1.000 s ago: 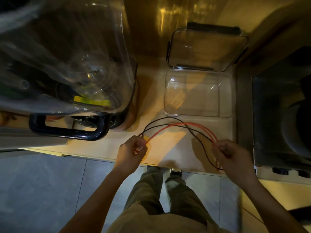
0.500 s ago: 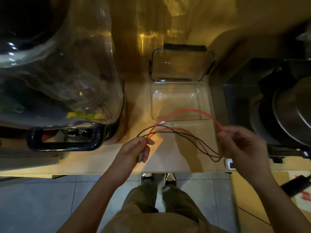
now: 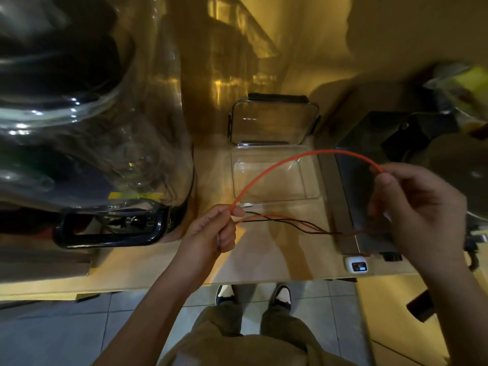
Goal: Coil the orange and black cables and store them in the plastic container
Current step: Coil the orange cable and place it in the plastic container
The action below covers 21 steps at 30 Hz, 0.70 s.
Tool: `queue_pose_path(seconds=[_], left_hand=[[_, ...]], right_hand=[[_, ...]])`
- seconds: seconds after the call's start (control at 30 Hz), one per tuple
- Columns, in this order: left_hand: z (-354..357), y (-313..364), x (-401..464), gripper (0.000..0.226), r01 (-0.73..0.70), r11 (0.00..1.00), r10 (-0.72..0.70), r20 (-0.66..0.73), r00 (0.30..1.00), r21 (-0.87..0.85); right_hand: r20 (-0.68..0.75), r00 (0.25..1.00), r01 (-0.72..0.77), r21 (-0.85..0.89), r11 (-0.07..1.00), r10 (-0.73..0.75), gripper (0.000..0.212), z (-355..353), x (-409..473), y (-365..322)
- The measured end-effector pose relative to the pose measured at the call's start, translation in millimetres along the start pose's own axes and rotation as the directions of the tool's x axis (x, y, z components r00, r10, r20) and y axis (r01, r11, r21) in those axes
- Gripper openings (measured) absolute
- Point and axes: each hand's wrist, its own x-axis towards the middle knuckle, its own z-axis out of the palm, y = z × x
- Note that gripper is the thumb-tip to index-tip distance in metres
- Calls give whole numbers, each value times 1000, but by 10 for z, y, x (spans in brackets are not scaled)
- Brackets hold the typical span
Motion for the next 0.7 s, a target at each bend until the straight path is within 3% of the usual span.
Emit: queue_pose_path(seconds=[0.2,0.5,0.7], left_hand=[[95,144,-4,16,-37,991,25,-91,996,-132],[153,311,16,19,-148,900,80,-179,981,-410],[182,472,20,25,-184,851,137,-130,982,-492]], right_hand=[[-59,995,70,-96,993,-76,12,-173,269,-63],[97,941,337,-205,919,-323,13,-360,673,-117],[161,919,393,-334,857,-359,15,-457,828,-33]])
